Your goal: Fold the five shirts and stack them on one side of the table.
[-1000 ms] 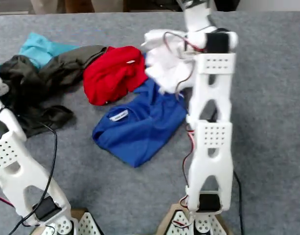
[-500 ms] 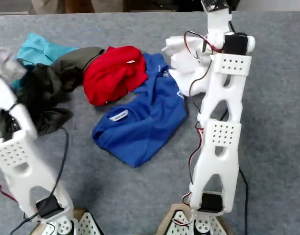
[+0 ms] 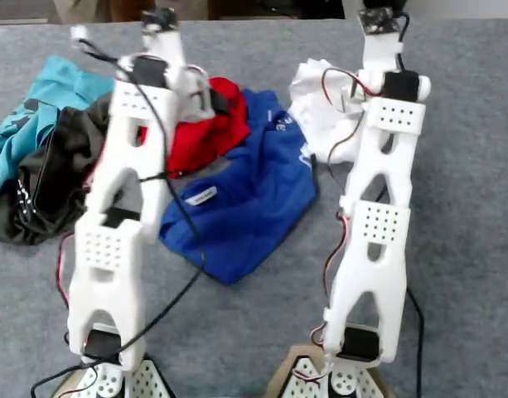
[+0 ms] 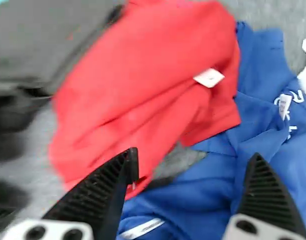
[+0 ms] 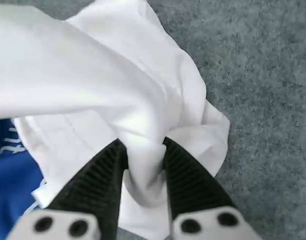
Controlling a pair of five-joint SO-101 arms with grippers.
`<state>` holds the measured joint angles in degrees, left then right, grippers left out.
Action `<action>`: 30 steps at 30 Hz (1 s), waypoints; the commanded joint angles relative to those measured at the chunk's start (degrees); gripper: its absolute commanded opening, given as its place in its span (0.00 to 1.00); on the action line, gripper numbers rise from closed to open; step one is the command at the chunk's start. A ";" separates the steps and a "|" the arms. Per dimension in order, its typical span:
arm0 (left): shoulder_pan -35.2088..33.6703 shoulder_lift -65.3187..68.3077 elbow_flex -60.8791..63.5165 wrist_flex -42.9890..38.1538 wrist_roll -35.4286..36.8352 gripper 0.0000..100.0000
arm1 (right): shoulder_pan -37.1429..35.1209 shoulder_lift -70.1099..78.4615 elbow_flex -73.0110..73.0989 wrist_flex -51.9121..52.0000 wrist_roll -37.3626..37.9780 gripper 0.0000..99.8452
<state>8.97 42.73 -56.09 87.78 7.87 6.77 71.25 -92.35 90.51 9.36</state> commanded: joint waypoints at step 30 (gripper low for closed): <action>-1.85 21.41 -16.53 -14.33 2.64 0.02 | 0.75 2.33 -2.77 -5.10 -0.70 0.01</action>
<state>12.48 66.73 -68.48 71.43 13.41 6.86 73.89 -92.35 86.64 9.36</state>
